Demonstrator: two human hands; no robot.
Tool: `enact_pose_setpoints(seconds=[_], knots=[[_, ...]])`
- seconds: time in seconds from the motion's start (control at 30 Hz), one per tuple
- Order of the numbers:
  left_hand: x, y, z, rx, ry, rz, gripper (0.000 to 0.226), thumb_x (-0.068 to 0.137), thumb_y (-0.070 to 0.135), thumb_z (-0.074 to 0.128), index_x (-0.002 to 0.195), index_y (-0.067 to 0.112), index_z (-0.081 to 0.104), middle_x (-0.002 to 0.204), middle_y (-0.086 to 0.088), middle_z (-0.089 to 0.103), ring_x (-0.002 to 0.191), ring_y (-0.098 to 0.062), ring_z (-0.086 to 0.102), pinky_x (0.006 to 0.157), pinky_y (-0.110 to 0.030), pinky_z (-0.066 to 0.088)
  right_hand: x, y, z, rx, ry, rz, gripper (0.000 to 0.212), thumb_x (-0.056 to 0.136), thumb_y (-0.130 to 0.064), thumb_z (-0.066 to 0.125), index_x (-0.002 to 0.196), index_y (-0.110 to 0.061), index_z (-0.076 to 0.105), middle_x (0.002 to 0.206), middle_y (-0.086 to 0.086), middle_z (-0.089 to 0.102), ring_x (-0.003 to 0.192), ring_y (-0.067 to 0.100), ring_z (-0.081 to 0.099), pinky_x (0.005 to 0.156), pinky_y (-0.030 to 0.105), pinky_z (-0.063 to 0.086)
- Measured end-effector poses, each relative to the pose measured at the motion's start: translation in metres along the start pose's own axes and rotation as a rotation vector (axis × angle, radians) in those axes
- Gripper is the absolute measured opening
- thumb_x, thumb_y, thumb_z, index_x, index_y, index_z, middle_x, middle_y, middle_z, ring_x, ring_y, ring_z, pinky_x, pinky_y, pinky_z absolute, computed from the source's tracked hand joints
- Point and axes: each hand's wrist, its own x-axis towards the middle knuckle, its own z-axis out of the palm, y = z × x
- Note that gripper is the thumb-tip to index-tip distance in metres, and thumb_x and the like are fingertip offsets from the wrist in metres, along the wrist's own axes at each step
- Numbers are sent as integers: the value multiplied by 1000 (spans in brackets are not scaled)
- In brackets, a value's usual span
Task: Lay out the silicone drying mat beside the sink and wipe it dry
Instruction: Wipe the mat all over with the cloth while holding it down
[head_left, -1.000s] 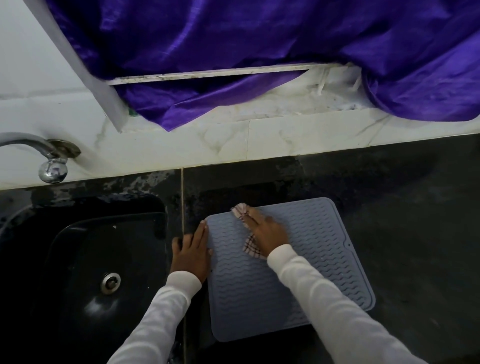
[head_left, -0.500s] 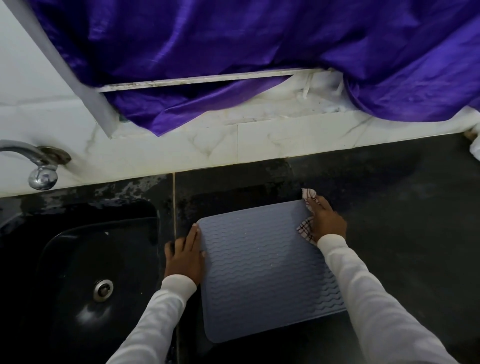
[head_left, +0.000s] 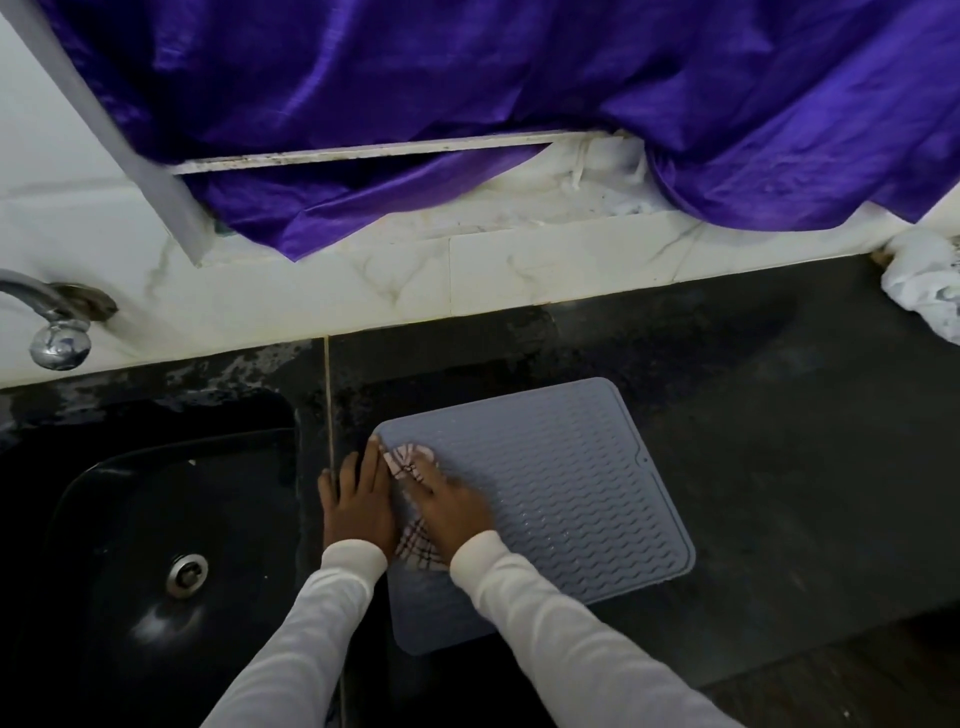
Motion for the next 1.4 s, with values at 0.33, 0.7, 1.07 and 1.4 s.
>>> enact_pose_setpoints(seconds=[0.33, 0.7, 1.07, 1.4], knots=[[1, 0, 3, 43, 24, 8, 66, 90, 17, 45, 151, 12, 20, 157, -1, 22, 134, -27, 21, 111, -61, 12, -58, 192, -55, -82, 217, 216, 77, 94, -18, 43, 144, -59, 1, 158, -22, 9, 124, 27, 52, 99, 48, 47], [-3, 9, -5, -13, -25, -16, 63, 96, 23, 29, 152, 19, -1, 160, 4, -4, 144, -26, 2, 114, -55, 7, -54, 141, -80, 251, 400, 430, 47, 96, -36, 52, 142, -30, 43, 145, -1, 47, 124, 26, 52, 102, 40, 44], [-10, 4, 18, -74, 56, -9, 71, 93, 36, 49, 152, 19, 13, 160, 0, 11, 146, -24, 4, 116, -50, -9, -56, -2, 64, -77, 162, -1, 47, 97, -23, 30, 139, -18, 51, 143, 15, 48, 73, 22, 69, 47, 30, 54], [-14, 8, 12, -73, 94, 1, 64, 93, 19, 37, 152, 18, 11, 160, 1, 10, 146, -24, 5, 116, -54, -5, -107, 175, -21, -229, 217, 159, 77, 92, -13, 54, 150, -42, 14, 160, -3, 16, 101, 40, 61, 77, 50, 55]])
